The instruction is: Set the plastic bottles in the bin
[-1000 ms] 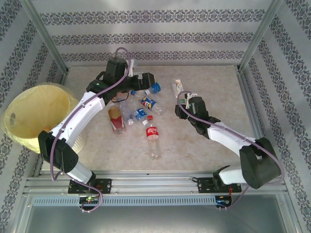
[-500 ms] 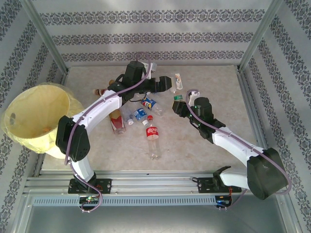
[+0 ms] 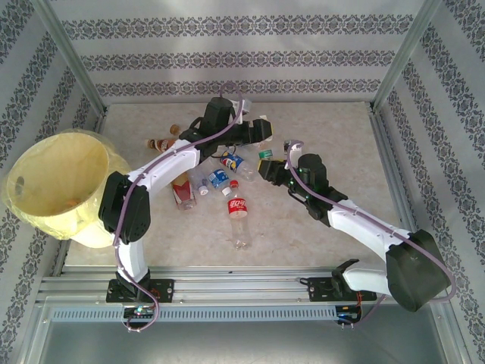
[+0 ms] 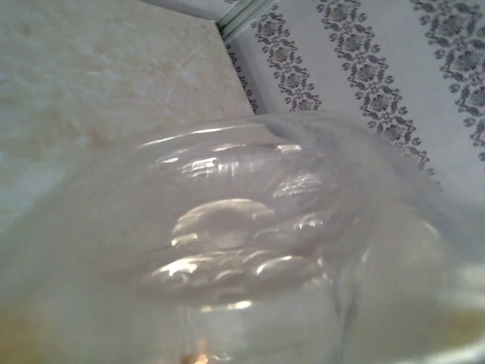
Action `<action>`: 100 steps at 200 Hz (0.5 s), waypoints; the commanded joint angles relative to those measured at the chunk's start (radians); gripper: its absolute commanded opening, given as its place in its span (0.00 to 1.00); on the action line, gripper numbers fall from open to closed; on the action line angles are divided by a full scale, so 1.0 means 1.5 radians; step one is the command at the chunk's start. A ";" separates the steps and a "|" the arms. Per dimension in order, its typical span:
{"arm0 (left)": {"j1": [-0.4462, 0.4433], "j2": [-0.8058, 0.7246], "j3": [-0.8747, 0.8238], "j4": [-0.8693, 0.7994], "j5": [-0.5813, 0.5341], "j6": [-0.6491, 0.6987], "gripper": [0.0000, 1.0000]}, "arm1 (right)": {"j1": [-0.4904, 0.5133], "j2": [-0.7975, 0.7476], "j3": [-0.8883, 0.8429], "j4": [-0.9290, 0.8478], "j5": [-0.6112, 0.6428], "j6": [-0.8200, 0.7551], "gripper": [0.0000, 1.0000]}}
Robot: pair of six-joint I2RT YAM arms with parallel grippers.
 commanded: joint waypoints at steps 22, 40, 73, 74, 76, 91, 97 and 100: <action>-0.010 0.009 0.006 0.064 0.010 -0.022 0.62 | 0.007 0.017 0.008 0.067 -0.036 0.019 0.31; -0.009 0.005 0.000 0.070 0.006 -0.028 0.60 | 0.007 0.022 0.009 0.068 -0.039 0.020 0.38; -0.008 -0.012 -0.005 0.041 -0.038 -0.015 0.58 | 0.007 0.017 0.014 0.046 -0.050 -0.008 0.62; -0.008 -0.012 -0.004 0.039 -0.039 -0.015 0.58 | 0.007 0.016 0.014 0.044 -0.050 -0.009 0.62; -0.008 -0.013 -0.004 0.035 -0.042 -0.014 0.58 | 0.007 0.016 0.015 0.041 -0.051 -0.012 0.63; -0.005 -0.019 -0.003 0.019 -0.057 -0.010 0.58 | 0.006 0.012 0.022 0.013 -0.052 -0.032 0.70; -0.004 -0.021 -0.004 0.012 -0.063 -0.009 0.58 | 0.006 0.010 0.026 0.001 -0.055 -0.038 0.73; -0.003 -0.023 -0.003 0.009 -0.065 -0.009 0.58 | 0.006 0.009 0.028 -0.004 -0.057 -0.040 0.76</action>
